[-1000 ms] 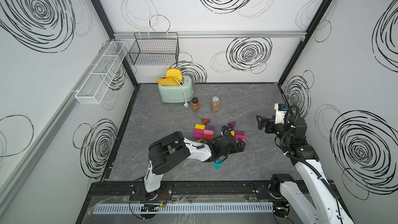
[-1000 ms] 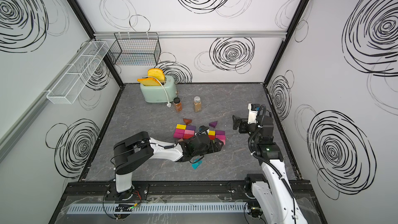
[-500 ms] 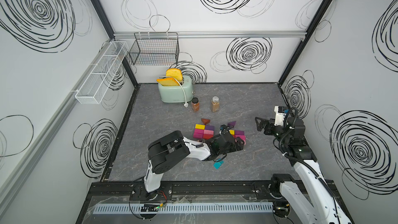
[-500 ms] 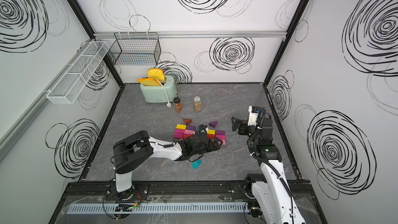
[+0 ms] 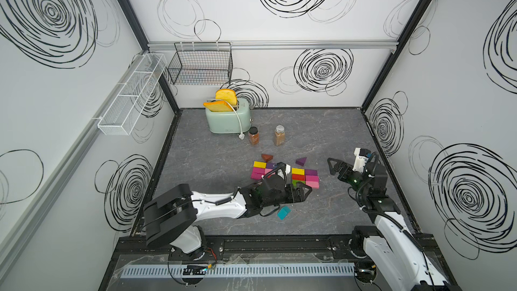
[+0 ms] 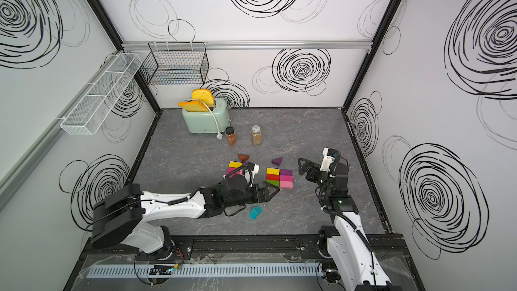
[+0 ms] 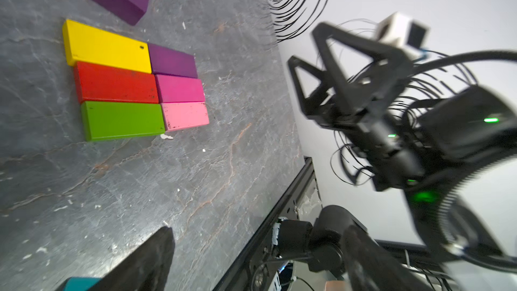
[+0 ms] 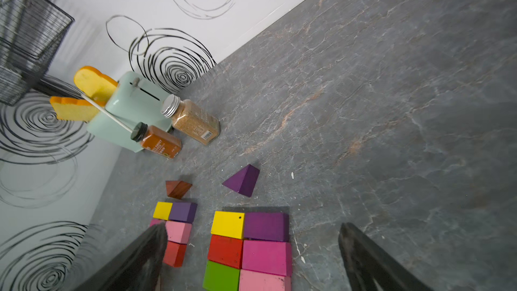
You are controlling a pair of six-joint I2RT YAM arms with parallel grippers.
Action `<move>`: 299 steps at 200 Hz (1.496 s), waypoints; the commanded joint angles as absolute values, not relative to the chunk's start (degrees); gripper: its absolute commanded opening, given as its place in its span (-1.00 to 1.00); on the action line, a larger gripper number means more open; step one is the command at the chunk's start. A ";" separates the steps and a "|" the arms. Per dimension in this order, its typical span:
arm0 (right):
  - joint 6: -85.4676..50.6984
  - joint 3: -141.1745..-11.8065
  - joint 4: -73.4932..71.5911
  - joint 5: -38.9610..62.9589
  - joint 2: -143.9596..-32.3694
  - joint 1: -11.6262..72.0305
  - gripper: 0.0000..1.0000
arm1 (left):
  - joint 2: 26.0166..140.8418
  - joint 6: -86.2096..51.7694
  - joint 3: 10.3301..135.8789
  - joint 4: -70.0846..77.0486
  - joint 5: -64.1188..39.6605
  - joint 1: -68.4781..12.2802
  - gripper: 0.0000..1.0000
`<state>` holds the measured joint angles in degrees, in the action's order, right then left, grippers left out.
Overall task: Assemble a piece of candy with building blocks
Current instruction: Assemble the building blocks at the center of the board.
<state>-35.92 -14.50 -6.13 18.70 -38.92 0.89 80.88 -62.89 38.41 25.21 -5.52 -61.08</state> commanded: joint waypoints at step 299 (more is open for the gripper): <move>-64.85 -5.97 -57.51 -4.34 -80.60 20.36 0.98 | 59.35 -57.25 32.81 18.77 -11.69 -47.99 0.96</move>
